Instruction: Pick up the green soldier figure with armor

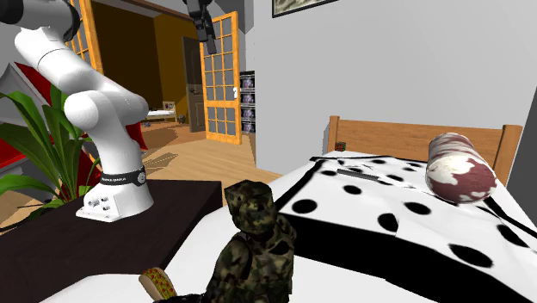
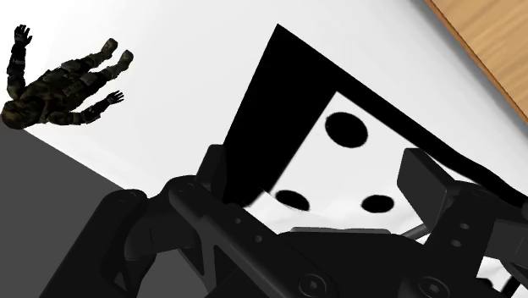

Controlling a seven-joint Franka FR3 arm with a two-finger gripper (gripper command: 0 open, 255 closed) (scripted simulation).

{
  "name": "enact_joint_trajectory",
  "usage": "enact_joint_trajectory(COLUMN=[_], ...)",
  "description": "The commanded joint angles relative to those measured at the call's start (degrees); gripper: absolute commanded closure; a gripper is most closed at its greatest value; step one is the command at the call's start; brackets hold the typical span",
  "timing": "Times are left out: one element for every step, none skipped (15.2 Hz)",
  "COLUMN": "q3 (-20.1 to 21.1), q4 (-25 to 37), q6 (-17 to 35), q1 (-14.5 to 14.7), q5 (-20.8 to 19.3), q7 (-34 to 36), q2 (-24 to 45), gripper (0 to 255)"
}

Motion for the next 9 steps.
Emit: enact_joint_trajectory(q3=[0.00,-1.20,-2.41,-3.61,-4.82,-6.02,-7.22,-8.43,-9.63], q4=[0.00,-0.15,-0.24,-0.26,-0.21,-0.10,0.08,0.32,0.63], q6=[0.00,0.97,1.95,2.93,3.91,4.88,5.86,6.83,7.80], q1=[0.00,-0.27,-0.53,-0.79,-1.02,-1.23,-1.44,-1.62,-1.79], q5=[0.00,-0.55,-1.08,-1.58,-2.05,-2.48,-2.87,-3.21,-3.51], q7=[0.00,-1.05,-2.09,-3.14,-4.18,-5.23,-6.28,-7.33,-8.39], q2=[0.00,0.86,1.78,2.76,3.81,4.92,6.09,7.32,8.61], gripper=[0,0,0,0,0,0,0,0,0])
